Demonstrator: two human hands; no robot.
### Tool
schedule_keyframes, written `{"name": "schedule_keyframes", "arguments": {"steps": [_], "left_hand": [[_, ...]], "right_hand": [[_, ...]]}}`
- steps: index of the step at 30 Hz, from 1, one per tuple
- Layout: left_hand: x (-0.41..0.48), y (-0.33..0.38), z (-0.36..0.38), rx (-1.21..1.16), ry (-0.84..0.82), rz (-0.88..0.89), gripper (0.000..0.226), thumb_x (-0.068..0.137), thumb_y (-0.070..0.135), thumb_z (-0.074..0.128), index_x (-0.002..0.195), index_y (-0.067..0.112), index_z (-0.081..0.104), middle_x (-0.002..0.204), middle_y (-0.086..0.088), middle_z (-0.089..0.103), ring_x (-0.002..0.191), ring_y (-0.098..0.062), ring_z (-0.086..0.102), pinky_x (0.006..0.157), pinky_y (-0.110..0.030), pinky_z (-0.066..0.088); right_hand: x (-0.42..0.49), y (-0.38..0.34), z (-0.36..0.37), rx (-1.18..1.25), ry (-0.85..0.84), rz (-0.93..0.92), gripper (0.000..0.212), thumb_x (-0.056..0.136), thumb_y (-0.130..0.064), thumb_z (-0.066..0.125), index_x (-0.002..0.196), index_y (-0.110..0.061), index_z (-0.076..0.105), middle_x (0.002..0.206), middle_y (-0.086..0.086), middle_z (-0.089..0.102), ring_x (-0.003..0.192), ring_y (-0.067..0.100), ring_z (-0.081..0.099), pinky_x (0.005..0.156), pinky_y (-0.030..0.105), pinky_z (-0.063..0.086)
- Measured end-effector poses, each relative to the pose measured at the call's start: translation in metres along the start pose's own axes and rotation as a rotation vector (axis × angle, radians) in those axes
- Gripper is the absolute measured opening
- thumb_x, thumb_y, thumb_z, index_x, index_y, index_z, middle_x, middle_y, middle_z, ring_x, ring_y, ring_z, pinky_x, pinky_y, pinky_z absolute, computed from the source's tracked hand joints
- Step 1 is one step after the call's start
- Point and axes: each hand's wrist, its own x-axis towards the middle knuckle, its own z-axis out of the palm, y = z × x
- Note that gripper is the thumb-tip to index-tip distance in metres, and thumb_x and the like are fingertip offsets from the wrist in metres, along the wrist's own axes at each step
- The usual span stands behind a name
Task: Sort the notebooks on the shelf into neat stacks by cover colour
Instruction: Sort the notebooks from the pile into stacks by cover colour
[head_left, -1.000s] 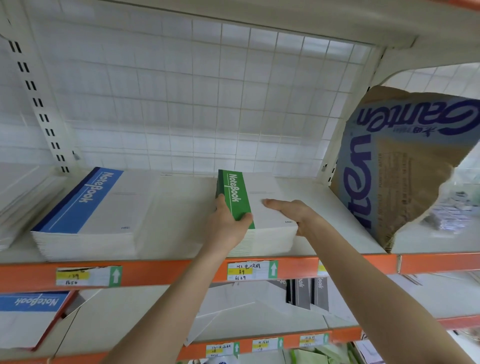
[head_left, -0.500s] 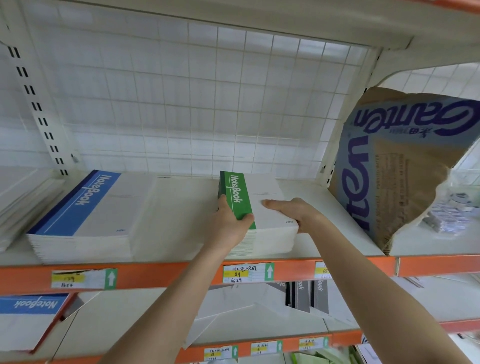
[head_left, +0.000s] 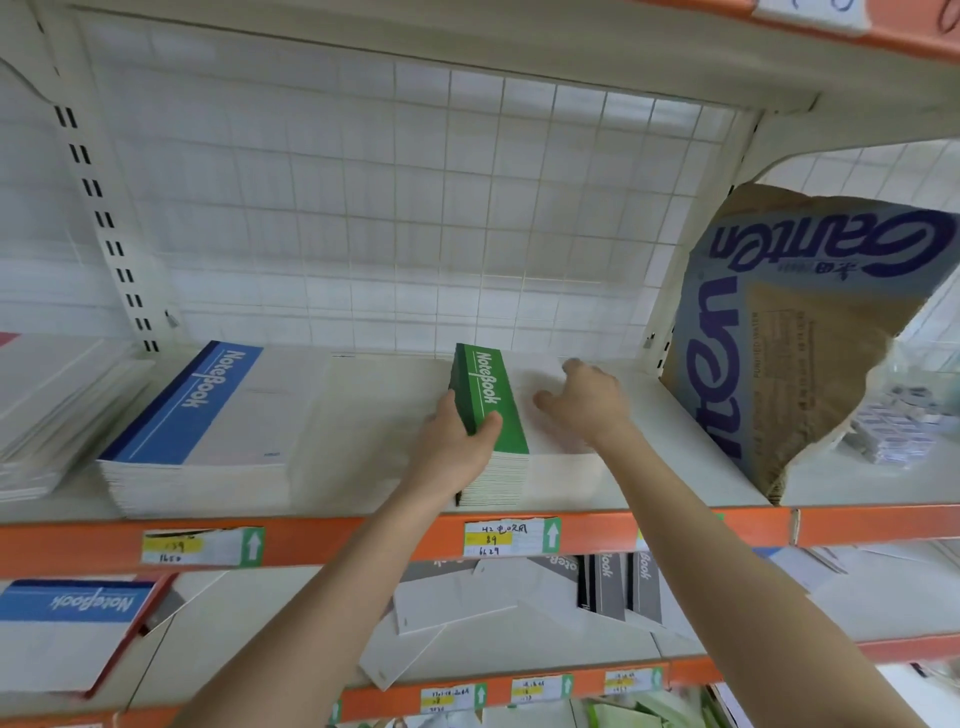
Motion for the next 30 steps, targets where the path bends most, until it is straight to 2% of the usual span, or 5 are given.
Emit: {"name": "schedule_keyframes", "arguments": {"steps": [8,14,17,19,30], "left_hand": [[-0.024,-0.049,-0.129,0.317,0.344,0.184,0.039,0.090,0.020,0.055,0.127,0.007,0.055,0.128,-0.010,0.057,0.118,-0.024,0.052,0.095,-0.031,0.038],[-0.025,-0.105,-0.195,0.535,0.373,0.058,0.051,0.088,0.027,0.058,0.133,0.008,0.048,0.134,-0.014,0.049,0.122,-0.032,0.044,0.093,-0.039,0.040],[-0.023,-0.123,-0.214,0.487,0.343,0.085,0.044,0.081,0.030,0.063,0.120,0.011,0.054,0.108,-0.009,0.060,0.095,-0.026,0.055,0.061,-0.027,0.040],[-0.020,-0.130,-0.222,0.380,0.291,0.051,0.041,0.079,0.027,0.068,0.114,0.015,0.051,0.096,0.003,0.057,0.078,-0.015,0.051,0.049,-0.017,0.030],[-0.011,-0.150,-0.226,-0.124,0.080,-0.110,0.039,0.075,0.030,0.074,0.108,0.023,0.055,0.097,0.005,0.063,0.087,-0.013,0.060,0.075,-0.031,0.048]], "right_hand": [[-0.041,-0.115,0.047,0.364,0.054,-0.365,0.043,0.090,-0.018,0.055,0.130,-0.004,0.049,0.124,0.016,0.054,0.115,0.028,0.049,0.090,0.026,0.037],[-0.069,-0.185,0.086,0.719,-0.469,0.025,0.056,0.095,-0.043,0.045,0.139,-0.010,0.034,0.128,0.007,0.047,0.109,0.022,0.050,0.092,0.033,0.039],[-0.072,-0.209,0.098,0.902,-0.518,0.189,0.053,0.091,-0.040,0.053,0.130,-0.006,0.038,0.105,0.003,0.050,0.075,0.010,0.050,0.074,0.031,0.045],[-0.071,-0.222,0.105,0.902,-0.477,0.219,0.059,0.085,-0.038,0.064,0.128,-0.006,0.037,0.111,0.002,0.053,0.086,0.013,0.055,0.062,0.025,0.042],[-0.068,-0.238,0.099,0.741,-0.490,0.362,0.051,0.083,-0.023,0.068,0.125,-0.002,0.048,0.110,0.013,0.052,0.103,0.033,0.051,0.089,0.051,0.040]]}}
